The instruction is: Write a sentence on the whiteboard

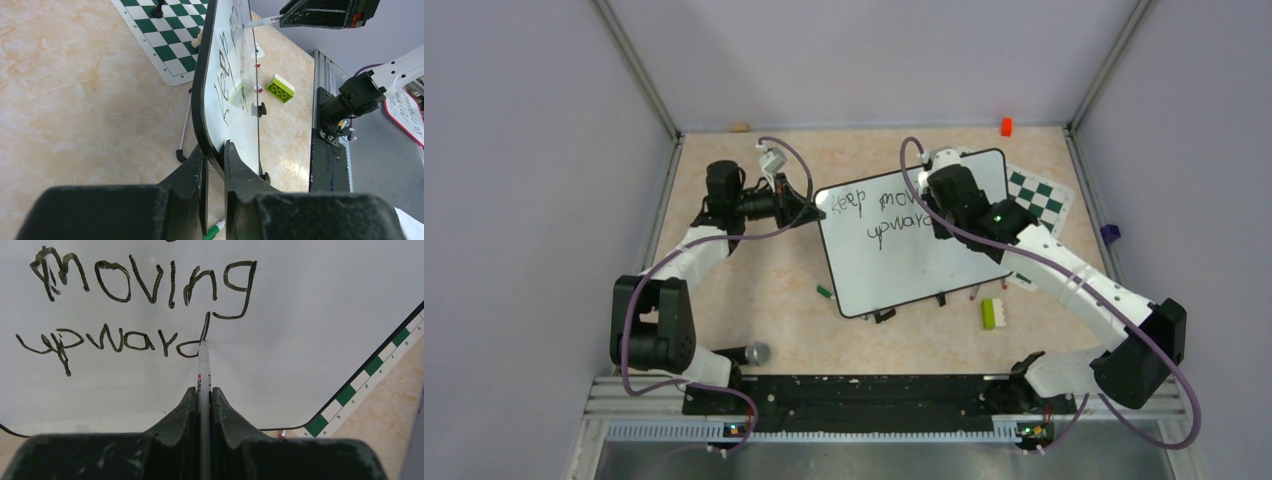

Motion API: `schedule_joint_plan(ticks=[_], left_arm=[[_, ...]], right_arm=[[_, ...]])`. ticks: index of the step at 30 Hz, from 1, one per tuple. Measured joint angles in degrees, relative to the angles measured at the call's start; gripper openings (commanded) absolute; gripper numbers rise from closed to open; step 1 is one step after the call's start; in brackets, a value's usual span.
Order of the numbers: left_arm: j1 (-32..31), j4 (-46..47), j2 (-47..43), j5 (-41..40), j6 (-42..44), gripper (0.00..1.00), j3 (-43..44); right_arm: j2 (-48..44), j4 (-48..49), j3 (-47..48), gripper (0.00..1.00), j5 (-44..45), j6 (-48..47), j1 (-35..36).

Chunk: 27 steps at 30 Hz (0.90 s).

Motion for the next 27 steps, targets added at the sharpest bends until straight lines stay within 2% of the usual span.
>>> schedule_joint_plan(ticks=[27], left_arm=[[-0.09, -0.26, 0.0, 0.17, 0.37, 0.14, 0.17]], right_arm=[[-3.76, -2.36, -2.91, 0.0, -1.68, 1.03, -0.13]])
